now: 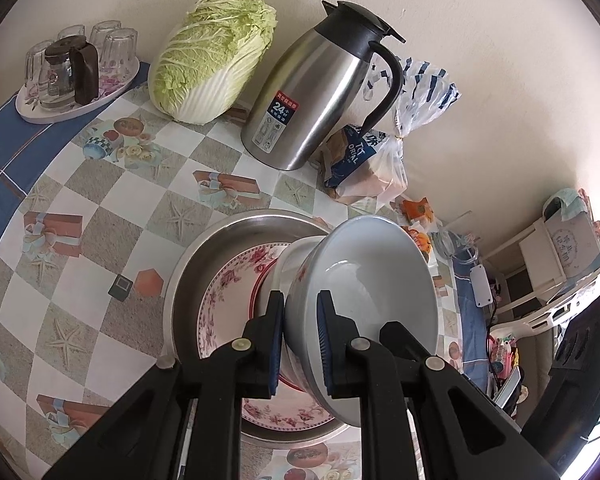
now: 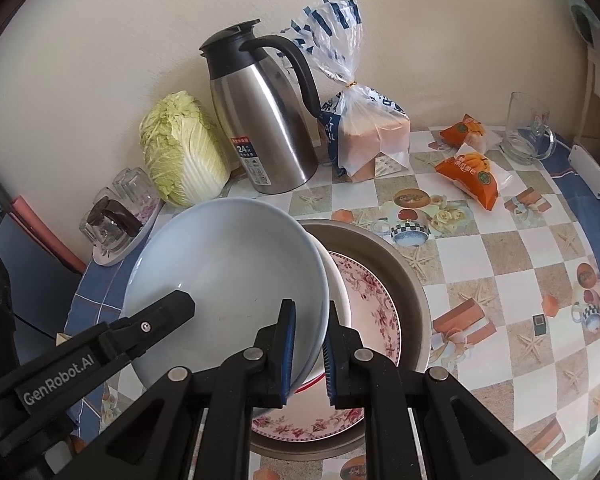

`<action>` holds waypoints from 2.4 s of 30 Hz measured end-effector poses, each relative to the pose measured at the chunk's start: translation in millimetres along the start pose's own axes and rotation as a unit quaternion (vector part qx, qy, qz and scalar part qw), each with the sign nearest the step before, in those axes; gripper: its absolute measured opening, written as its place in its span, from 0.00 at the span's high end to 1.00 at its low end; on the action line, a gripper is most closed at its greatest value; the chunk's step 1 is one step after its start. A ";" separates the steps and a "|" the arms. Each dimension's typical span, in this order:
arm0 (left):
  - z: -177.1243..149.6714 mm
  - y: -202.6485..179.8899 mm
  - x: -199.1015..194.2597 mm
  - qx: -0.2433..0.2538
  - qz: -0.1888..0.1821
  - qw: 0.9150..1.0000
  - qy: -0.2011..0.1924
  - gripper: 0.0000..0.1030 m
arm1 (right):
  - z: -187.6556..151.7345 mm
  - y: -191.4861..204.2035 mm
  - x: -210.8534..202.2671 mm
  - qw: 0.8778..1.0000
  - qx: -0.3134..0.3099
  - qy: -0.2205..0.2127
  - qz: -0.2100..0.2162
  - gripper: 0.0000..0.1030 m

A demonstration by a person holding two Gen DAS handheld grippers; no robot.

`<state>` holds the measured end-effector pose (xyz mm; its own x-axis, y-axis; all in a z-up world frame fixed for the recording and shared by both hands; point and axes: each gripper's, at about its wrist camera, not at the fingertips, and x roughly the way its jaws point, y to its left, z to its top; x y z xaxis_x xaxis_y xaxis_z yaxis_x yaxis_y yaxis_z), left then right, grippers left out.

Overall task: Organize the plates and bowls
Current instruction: 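Lower the plain white bowl onto the stacked bowls in the basin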

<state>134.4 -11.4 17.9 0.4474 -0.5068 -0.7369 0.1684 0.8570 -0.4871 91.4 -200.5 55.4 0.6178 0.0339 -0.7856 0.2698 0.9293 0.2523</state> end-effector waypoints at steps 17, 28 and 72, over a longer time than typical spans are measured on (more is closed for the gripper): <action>-0.1 -4.6 1.2 0.013 0.013 1.000 -0.003 0.85 | 0.3 -6.9 7.0 1.000 0.014 0.001 0.006 0.86; -0.6 -4.1 1.6 0.018 0.021 1.000 -0.006 0.85 | 2.0 -10.1 6.7 1.000 0.019 -0.005 0.007 0.86; 0.9 -8.0 -7.6 0.012 0.030 0.999 -0.021 0.86 | 7.0 -29.7 -3.8 0.998 0.047 -0.034 0.013 0.85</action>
<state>130.4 -14.3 27.8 0.4942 -0.4496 -0.7440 0.1603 0.8883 -0.4303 86.2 -230.8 54.8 0.6738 0.0295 -0.7383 0.3186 0.8899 0.3263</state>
